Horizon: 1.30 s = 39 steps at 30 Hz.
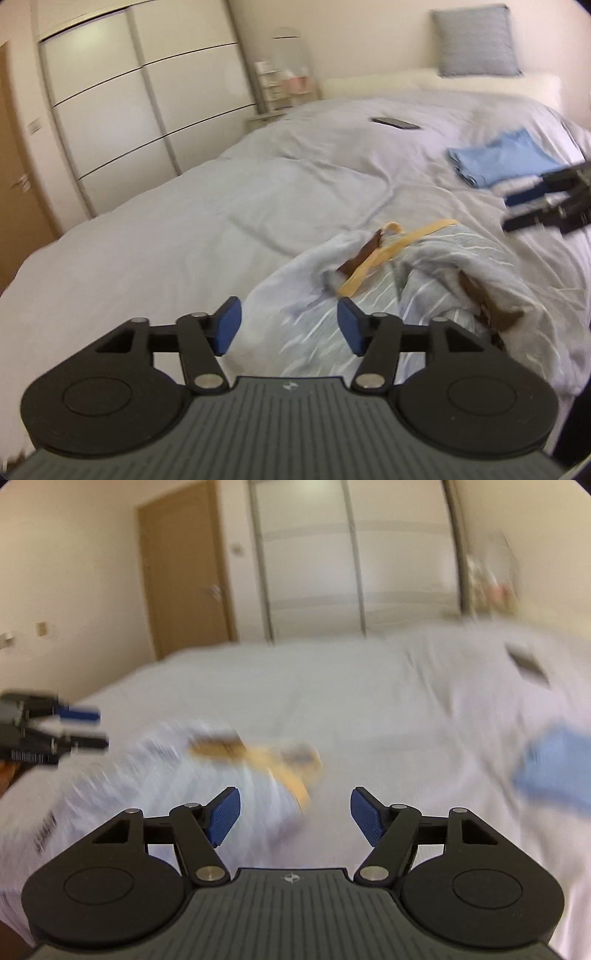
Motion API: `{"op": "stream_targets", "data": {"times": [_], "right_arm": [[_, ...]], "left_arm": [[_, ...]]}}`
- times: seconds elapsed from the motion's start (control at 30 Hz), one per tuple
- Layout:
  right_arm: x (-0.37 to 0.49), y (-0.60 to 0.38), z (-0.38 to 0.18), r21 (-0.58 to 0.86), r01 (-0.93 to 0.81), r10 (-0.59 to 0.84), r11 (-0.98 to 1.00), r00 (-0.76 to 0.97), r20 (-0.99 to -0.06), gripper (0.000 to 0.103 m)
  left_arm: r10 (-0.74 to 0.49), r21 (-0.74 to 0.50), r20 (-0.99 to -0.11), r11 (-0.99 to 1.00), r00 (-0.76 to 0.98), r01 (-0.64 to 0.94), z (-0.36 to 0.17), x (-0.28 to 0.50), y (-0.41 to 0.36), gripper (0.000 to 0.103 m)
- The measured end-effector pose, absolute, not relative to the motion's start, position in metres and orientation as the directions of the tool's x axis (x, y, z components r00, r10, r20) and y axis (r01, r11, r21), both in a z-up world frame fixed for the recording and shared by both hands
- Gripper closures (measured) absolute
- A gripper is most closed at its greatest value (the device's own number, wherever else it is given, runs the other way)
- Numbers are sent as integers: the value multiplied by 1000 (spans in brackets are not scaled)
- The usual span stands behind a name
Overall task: Fold clothes
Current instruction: 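Pull the striped T-shirt out of the pile with both grippers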
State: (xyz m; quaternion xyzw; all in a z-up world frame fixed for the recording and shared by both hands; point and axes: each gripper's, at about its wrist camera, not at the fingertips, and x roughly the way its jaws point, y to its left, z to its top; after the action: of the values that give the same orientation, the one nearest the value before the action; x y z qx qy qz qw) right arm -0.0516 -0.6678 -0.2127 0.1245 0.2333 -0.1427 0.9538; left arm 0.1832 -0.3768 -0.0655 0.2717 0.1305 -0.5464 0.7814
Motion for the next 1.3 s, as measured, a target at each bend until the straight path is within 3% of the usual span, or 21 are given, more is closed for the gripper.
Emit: {"op": "stream_targets", "data": {"times": [0.23,0.33,0.4,0.47,0.53,0.6,0.77,0.97,1.1,1.3], "right_arm": [[-80,-660,-253,367,352,-104,861,829,-550,26],[-82,-659,-259,400,323,-65,858,841,-538,24],[-83,-656,-253,435,302,-39,848,855,-517,25],[-85,-651,-243,457,271,0,847,860,-510,31],[-84,-642,-239,445,250,25,860,850,-525,50],[-83,-637,-239,418,233,39,878,835,-549,98],[-103,-639,-206,332,295,-84,896,847,-525,99],[-138,-628,-125,122,354,-299,927,896,-329,100],[-152,-600,-105,4,363,-347,932,895,-281,100],[-167,-581,-153,4,339,-306,941,852,-425,100]], "left_arm": [[-737,317,-600,140,312,938,-95,201,-445,45],[-692,316,-664,85,284,945,-109,218,-467,64],[-674,317,-684,70,279,946,-114,222,-474,98],[-687,317,-665,96,293,944,-110,224,-471,98],[-720,304,-617,154,317,940,-97,228,-461,99],[-749,303,-553,226,364,926,-74,233,-446,99],[-790,326,-406,345,460,880,1,235,-392,99],[-814,348,-290,400,503,848,62,201,-329,99],[-794,301,-326,426,512,853,50,178,-286,99],[-714,188,-503,459,487,868,-25,164,-221,95]]}}
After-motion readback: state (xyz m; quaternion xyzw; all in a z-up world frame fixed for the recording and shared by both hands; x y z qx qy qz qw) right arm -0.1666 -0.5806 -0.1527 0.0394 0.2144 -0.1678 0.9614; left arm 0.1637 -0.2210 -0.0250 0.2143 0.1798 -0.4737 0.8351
